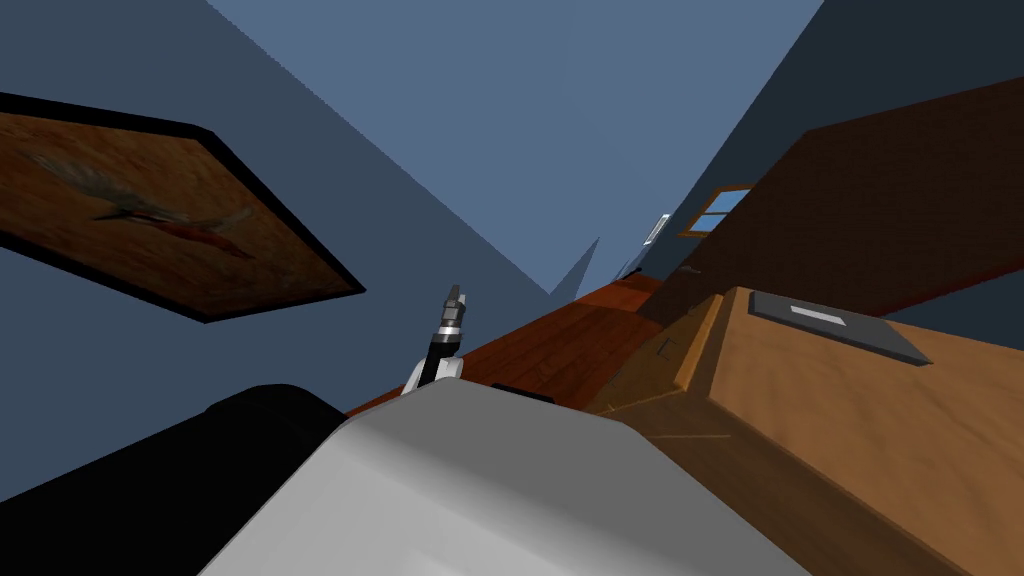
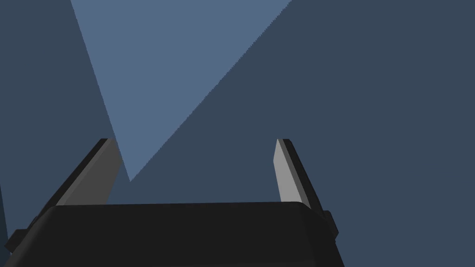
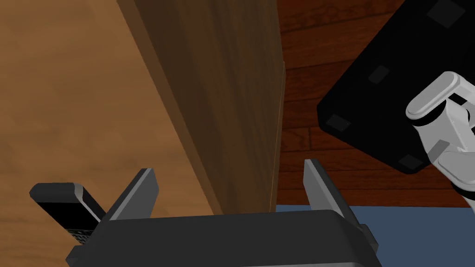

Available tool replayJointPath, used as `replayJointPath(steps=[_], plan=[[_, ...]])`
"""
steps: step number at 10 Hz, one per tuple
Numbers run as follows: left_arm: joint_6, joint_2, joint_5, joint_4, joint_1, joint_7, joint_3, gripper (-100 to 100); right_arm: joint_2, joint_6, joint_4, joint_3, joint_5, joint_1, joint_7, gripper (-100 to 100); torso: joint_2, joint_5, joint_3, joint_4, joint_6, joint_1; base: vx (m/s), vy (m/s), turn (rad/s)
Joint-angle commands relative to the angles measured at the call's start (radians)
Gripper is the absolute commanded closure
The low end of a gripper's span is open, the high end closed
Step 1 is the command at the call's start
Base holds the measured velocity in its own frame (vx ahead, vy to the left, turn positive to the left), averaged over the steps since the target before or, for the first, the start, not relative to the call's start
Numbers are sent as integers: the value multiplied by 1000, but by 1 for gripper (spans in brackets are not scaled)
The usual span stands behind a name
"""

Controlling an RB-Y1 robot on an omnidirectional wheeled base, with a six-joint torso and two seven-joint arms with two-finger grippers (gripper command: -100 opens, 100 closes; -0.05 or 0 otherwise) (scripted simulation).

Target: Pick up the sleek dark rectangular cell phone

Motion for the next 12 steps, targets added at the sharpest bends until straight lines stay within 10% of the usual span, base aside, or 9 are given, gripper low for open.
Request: replayJointPath(steps=[1,7,8,9,12], plan=[[0,0,0,0,0,0,0,0,-38,-13,13,0,1,32,18,-100,0,0,0,0,0,0,60,-41,143],[0,0,0,0,0,0,0,0,-144,-72,34,38,21,77,67,-100,-7,-2,-4,-2,-1,-9,116,-150,184],[0,0,0,0,0,0,0,0,-147,-76,34,41,22,75,70,0,-4,-1,-2,-1,0,-4,11,-16,-1],[0,0,0,0,0,0,0,0,-127,-46,13,57,34,53,65,-100,0,0,0,0,0,1,-9,-8,112],[0,0,0,0,0,0,0,0,-96,-2,-20,82,53,18,59,-100,4,1,2,1,1,4,-24,-4,78]])
